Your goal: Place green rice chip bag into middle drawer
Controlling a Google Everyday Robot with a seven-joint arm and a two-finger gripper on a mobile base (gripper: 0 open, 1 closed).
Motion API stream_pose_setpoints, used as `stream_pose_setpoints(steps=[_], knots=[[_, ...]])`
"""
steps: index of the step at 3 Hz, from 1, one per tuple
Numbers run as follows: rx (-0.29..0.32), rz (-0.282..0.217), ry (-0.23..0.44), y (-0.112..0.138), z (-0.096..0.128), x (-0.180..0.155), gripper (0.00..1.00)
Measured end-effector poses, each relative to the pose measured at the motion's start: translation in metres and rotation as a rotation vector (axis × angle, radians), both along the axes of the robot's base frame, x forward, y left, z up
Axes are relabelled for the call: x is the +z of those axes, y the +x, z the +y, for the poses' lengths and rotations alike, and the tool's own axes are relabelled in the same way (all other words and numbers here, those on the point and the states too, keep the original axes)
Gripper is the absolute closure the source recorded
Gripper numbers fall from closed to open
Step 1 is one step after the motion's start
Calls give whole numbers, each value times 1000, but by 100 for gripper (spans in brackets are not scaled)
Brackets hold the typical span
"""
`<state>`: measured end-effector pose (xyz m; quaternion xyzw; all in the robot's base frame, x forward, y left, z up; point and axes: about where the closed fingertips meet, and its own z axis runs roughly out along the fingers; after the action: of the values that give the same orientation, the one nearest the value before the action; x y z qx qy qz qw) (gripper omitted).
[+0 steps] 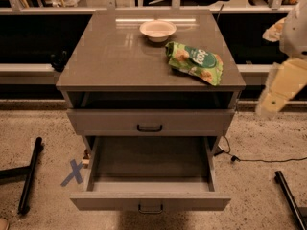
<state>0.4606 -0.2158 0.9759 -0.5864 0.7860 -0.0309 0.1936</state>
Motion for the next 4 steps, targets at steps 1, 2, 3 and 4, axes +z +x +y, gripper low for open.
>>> stream_pose_setpoints(steps=[1,2,3,4], knots=[[-31,-71,103,59,2,-9,0],[-48,-115,194,113,7,-22,0],[-53,-122,274,160,22,-39,0],[-53,-115,334,195,36,-56,0]])
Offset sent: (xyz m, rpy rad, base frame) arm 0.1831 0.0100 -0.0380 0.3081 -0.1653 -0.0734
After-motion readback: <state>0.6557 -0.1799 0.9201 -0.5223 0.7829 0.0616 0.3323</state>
